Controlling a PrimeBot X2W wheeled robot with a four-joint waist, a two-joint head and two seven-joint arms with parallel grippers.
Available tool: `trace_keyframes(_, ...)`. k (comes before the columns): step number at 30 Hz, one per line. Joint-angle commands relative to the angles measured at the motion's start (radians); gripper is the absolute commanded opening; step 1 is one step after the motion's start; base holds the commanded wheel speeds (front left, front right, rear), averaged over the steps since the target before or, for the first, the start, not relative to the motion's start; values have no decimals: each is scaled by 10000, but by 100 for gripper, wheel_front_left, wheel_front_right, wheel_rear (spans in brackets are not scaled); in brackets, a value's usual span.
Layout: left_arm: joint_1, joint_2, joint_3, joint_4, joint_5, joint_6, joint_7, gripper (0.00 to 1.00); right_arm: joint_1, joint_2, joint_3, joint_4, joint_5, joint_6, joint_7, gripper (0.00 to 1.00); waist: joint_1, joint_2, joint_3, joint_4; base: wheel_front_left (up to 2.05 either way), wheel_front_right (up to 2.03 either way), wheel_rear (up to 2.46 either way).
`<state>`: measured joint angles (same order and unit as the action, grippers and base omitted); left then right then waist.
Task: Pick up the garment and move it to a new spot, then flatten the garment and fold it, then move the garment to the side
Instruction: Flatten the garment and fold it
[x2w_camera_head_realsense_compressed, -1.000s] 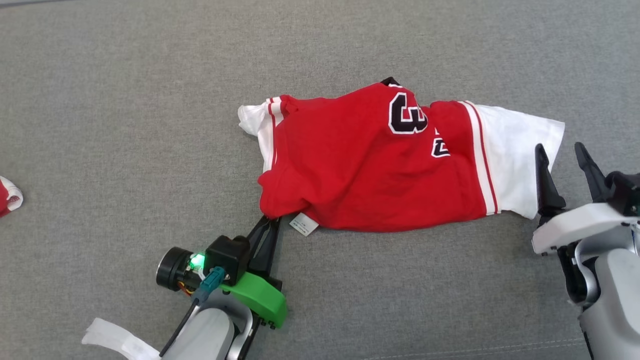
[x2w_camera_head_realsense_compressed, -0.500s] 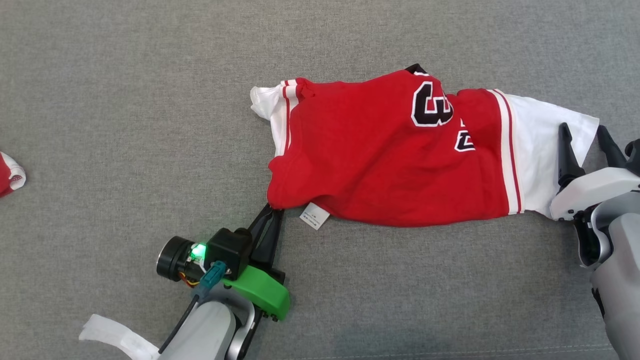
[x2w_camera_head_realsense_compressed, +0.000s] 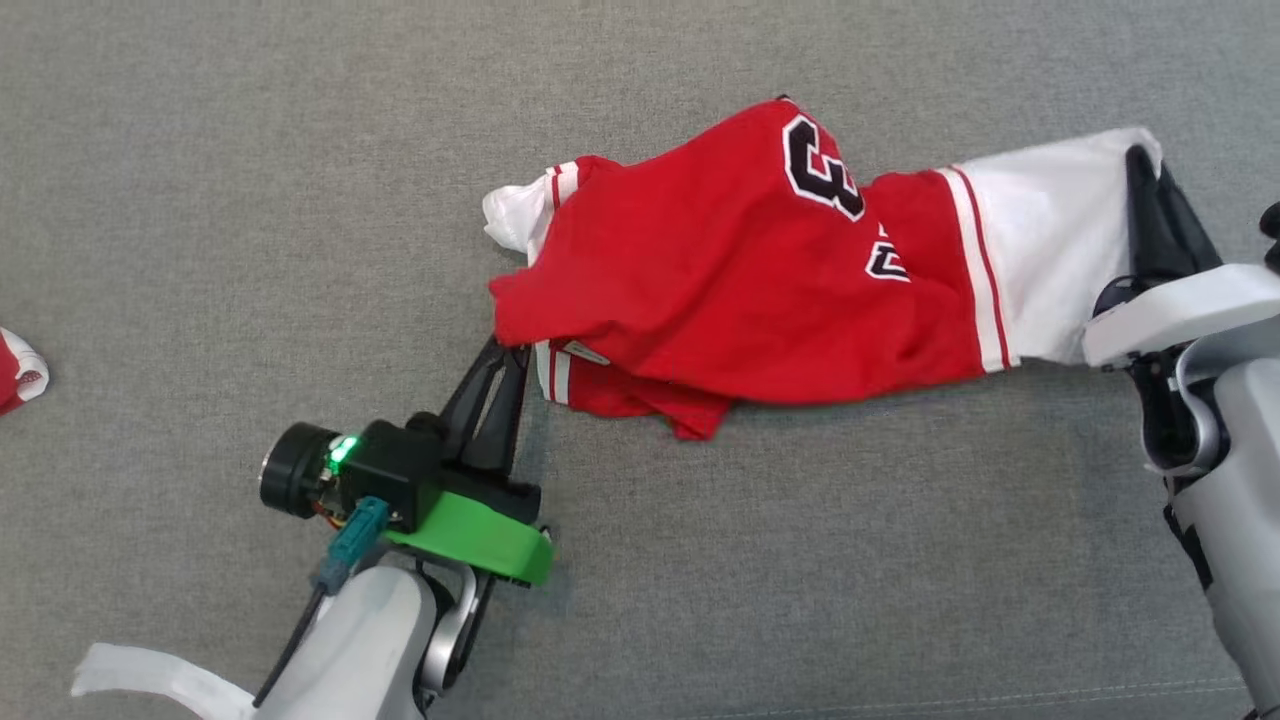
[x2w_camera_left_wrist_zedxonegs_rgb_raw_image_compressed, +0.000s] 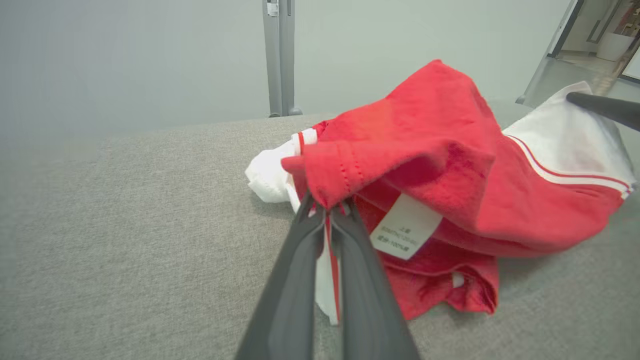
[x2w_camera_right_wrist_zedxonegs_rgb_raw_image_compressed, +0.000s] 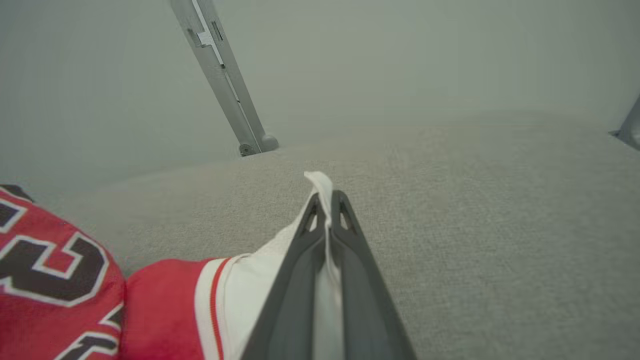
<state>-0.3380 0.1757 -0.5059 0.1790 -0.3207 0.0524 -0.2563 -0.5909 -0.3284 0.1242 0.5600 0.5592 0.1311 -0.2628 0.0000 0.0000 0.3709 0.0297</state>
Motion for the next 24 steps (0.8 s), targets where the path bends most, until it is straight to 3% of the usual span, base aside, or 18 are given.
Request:
trace_keyframes(1,-172,119,104,-147,-50,71,7,0,32,-135,-66,-301,42,-7,-43,0,0,0,-132,-95,0,0,0)
trace_keyframes(10,-1230,937,921,-2356,-367,30,1124,0,28,-547,-940,-3694,427,-7,-48,0,0,0,-612,-185,0,0,0)
trace_keyframes(18,-2987,1432,1506,-4252,-596,-71,2406,0,-1055,-391,-2057,-6468,-829,-6,306,0,0,0,-927,-223,0,0,0)
trace_keyframes(24,-3717,1669,1873,-5149,-529,169,2999,0,-1357,-26,-2574,-8141,-1593,-6,1043,0,0,0,-1101,-239,0,0,0)
